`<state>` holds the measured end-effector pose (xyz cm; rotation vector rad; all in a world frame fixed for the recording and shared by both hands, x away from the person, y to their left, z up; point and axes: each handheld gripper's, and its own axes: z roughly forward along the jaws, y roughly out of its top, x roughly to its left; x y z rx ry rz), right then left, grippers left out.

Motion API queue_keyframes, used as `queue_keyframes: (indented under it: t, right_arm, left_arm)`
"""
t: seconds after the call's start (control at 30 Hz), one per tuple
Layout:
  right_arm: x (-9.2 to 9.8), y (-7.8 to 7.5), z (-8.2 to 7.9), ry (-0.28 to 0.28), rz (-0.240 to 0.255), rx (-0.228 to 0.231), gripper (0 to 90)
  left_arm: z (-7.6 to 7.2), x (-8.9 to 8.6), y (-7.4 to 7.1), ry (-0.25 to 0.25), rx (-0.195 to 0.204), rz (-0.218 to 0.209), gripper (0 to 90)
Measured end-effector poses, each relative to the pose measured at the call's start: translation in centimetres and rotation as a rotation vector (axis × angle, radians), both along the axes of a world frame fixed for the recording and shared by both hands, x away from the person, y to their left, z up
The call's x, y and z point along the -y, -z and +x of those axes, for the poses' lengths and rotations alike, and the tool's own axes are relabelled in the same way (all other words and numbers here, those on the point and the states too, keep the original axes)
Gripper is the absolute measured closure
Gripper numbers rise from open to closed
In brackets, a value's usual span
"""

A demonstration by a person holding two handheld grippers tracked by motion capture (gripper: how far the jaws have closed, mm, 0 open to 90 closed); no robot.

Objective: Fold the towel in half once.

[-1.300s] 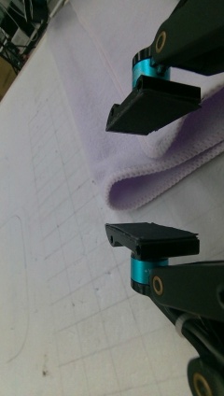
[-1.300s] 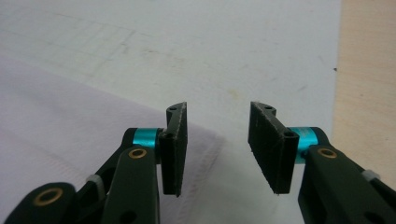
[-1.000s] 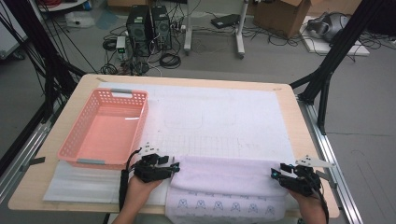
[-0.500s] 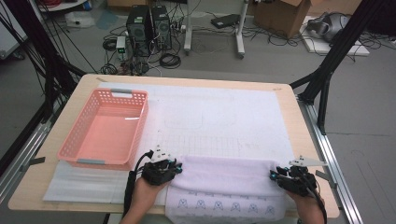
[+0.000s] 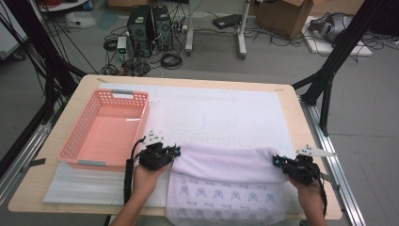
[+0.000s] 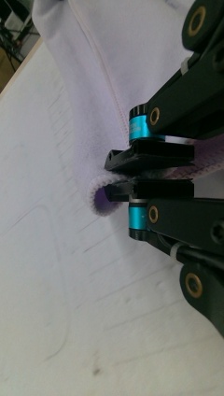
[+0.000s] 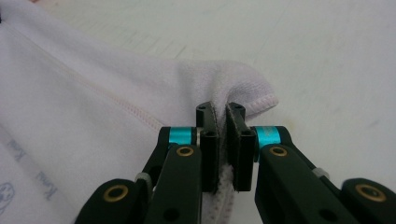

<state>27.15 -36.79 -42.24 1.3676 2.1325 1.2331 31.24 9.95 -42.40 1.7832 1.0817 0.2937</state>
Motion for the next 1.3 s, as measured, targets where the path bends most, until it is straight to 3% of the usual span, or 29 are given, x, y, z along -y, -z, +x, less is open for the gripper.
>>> queue_keyframes:
  t: [0.13, 0.27, 0.43, 0.53, 0.6, 0.7, 0.77, 0.87, 1.03, 1.07, 1.13, 1.17, 1.27, 1.3]
  right_arm:
    - [0.5, -0.5, 2.7, 0.022, 0.044, 0.010, 84.7]
    - [0.4, -0.9, 5.2, 0.049, 0.026, 0.019, 84.6]
    - [-0.1, -1.7, 7.5, 0.066, -0.009, 0.047, 84.5]
    - [-0.6, -1.9, 8.5, 0.075, -0.026, 0.054, 84.4]
    - [-0.8, -1.7, 8.9, 0.080, -0.034, 0.046, 83.1]
    - [-0.8, -1.3, 9.0, 0.095, -0.030, 0.018, 65.3]
    - [-0.5, -1.4, 8.7, 0.094, -0.005, 0.019, 60.9]
    - [-0.2, -1.7, 8.3, 0.086, 0.007, 0.011, 57.8]
    - [-0.1, -1.3, 7.4, 0.070, -0.033, -0.028, 55.3]
    - [-0.1, -1.1, 7.3, 0.069, -0.041, -0.035, 55.2]
    - [0.0, -0.4, 7.1, 0.074, -0.074, -0.062, 56.5]
    - [0.1, -0.1, 7.0, 0.081, -0.083, -0.082, 60.0]
    - [0.5, 0.6, 6.8, 0.062, -0.063, -0.124, 83.8]
    - [0.5, 0.7, 6.5, 0.052, -0.058, -0.120, 86.3]
  left_arm:
    - [2.7, 0.0, -1.0, -0.014, 0.010, -0.003, 83.4]
    - [4.9, 0.5, -1.3, -0.048, 0.019, 0.000, 83.4]
    - [6.6, 0.2, -1.0, -0.087, 0.030, -0.044, 83.1]
    - [7.0, 0.1, -0.5, -0.103, 0.026, -0.046, 82.7]
    - [7.0, 0.1, -0.3, -0.105, 0.018, -0.024, 79.7]
    - [6.4, -0.1, -0.2, -0.104, 0.015, -0.046, 53.3]
    - [5.9, -0.2, -0.1, -0.091, 0.026, -0.048, 51.3]
    - [5.6, 0.1, 0.5, -0.061, -0.010, -0.033, 51.0]
    - [5.2, 0.7, 1.9, -0.024, -0.069, -0.005, 58.2]
    - [5.1, 1.0, 2.1, -0.016, -0.080, 0.019, 62.0]
    - [4.8, 1.4, 2.1, 0.003, -0.080, 0.069, 78.2]
    - [4.7, 1.5, 2.0, 0.009, -0.076, 0.091, 85.5]
    - [4.2, 1.5, 1.6, 0.024, -0.056, 0.093, 87.2]
    - [3.9, 1.4, 1.4, 0.025, -0.047, 0.088, 87.3]
